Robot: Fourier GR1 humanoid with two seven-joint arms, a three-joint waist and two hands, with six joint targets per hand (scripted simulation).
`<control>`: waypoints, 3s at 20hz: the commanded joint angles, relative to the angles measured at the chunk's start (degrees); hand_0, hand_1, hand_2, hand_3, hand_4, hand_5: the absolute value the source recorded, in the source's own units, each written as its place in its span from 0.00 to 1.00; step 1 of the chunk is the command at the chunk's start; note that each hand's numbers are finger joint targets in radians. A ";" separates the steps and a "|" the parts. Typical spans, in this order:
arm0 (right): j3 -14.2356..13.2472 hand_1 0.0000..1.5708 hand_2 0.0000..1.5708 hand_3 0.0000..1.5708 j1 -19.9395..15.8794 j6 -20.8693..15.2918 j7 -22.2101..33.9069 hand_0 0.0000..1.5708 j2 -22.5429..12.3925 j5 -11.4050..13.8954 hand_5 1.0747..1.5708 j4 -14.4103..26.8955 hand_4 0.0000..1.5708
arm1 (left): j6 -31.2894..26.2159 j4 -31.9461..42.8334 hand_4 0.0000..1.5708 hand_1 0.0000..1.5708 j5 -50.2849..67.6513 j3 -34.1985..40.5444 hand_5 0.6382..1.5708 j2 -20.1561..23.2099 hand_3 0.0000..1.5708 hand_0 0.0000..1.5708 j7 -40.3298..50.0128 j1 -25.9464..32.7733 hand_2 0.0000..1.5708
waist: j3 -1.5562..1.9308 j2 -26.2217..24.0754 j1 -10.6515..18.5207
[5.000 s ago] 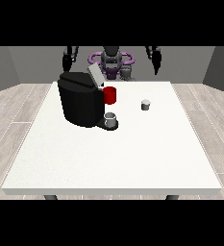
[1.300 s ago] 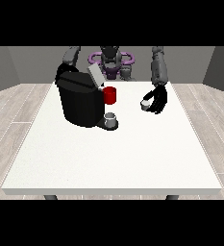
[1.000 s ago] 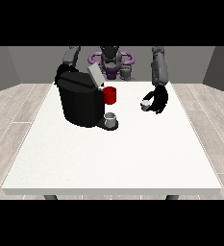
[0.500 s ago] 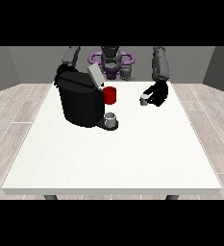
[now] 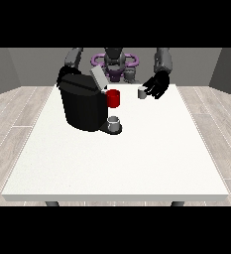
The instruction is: Insert the coffee pod into the coffee machine and close the lid
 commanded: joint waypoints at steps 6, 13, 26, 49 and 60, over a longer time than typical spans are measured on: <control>0.16 0.00 0.00 0.00 1.72 1.18 -2.20 0.00 -0.38 0.20 1.00 2.16 0.32 | -5.63 -2.41 0.35 0.80 -0.10 -0.12 1.00 -1.73 0.82 0.80 4.68 -4.94 0.85 | 0.00 -2.84 -1.25; 1.75 0.00 0.00 0.00 -2.32 -0.50 0.99 0.00 0.07 1.60 1.00 -1.60 0.32 | -7.57 -1.41 0.33 0.79 1.31 4.59 1.00 4.14 0.79 0.79 5.37 -12.70 0.82 | -0.02 1.48 -4.61; -1.65 0.00 0.00 0.00 -6.47 1.05 -0.37 0.00 -2.65 -0.44 1.00 -1.67 0.33 | -6.19 -1.15 0.32 0.82 -0.48 5.16 1.00 4.62 0.78 0.82 8.32 -19.79 0.83 | 0.00 7.22 -7.74; -3.10 0.00 0.00 0.00 -7.23 0.14 0.40 0.00 -2.89 -1.50 1.00 -1.92 0.28 | -7.64 0.31 0.33 0.76 -2.17 4.98 1.00 3.17 0.76 0.76 7.76 -21.60 0.81 | 0.00 8.74 -7.15; -0.47 0.00 0.00 0.00 -6.34 -1.65 -0.08 0.00 -0.90 0.64 1.00 -2.97 0.28 | -7.58 1.49 0.31 0.78 -3.08 5.14 1.00 3.14 0.75 0.78 6.60 -20.85 0.81 | -0.02 9.44 -7.25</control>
